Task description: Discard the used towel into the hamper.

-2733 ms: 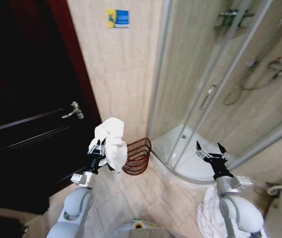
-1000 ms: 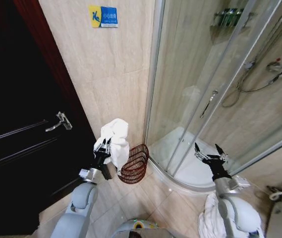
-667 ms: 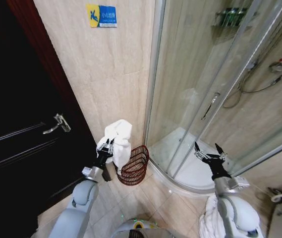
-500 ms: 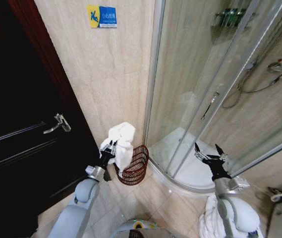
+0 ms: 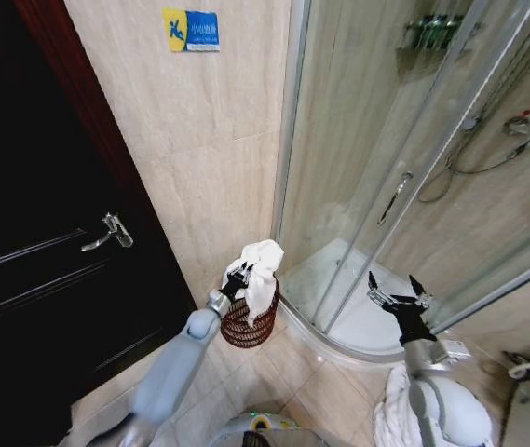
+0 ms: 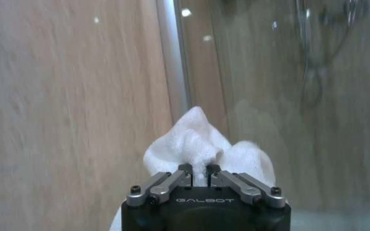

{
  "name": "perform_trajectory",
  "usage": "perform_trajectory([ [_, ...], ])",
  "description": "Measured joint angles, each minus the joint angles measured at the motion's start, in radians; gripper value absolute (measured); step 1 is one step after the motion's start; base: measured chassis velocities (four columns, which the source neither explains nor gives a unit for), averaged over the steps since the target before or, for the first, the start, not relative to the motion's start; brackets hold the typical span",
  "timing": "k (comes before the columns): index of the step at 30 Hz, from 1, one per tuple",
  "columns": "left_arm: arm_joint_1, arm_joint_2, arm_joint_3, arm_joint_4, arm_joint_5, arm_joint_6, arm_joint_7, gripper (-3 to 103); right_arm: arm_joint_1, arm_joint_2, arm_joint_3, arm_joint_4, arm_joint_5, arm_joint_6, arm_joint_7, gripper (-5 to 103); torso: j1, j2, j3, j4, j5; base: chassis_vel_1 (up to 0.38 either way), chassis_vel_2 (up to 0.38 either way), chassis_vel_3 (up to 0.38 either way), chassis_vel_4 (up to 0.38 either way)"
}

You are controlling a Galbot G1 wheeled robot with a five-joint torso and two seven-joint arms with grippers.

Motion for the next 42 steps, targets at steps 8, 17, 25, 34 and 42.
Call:
perform_trajectory([
  [8, -0.082, -0.082, -0.123, 0.288, 0.226, -0.137, 0.008, 11, -0.004, -0.009, 0.002, 0.005, 0.001, -0.001, 0.001, 100, 0.000, 0.000, 0.000, 0.0002, 0.0000, 0.000, 0.000, 0.000, 0.000],
  [17, -0.061, -0.126, -0.165, 0.398, 0.306, -0.164, -0.062, 10, 0.008, -0.004, -0.018, 0.007, 0.002, 0.022, 0.001, 100, 0.000, 0.000, 0.000, 0.0001, -0.0001, 0.000, 0.000, 0.000, 0.000],
  [25, -0.032, -0.108, -0.157, 0.339, 0.333, -0.074, -0.055, 36, 0.006, -0.004, -0.016, 0.014, 0.006, 0.047, -0.003, 100, 0.000, 0.000, 0.000, 0.0001, 0.0000, 0.000, 0.000, 0.000, 0.000],
  [34, 0.025, -0.089, -0.110, 0.244, 0.320, 0.102, -0.039, 70, 0.006, -0.005, -0.013, 0.036, 0.010, 0.052, -0.005, 100, 0.000, 0.000, 0.000, 0.0002, -0.0001, 0.000, 0.000, 0.000, 0.000],
  [42, 0.149, -0.052, -0.176, -0.055, 0.124, 0.096, -0.088, 98, -0.003, -0.001, -0.023, 0.059, 0.013, 0.041, -0.003, 100, 0.000, 0.000, 0.000, 0.0001, -0.0003, 0.000, 0.000, 0.000, 0.000],
])
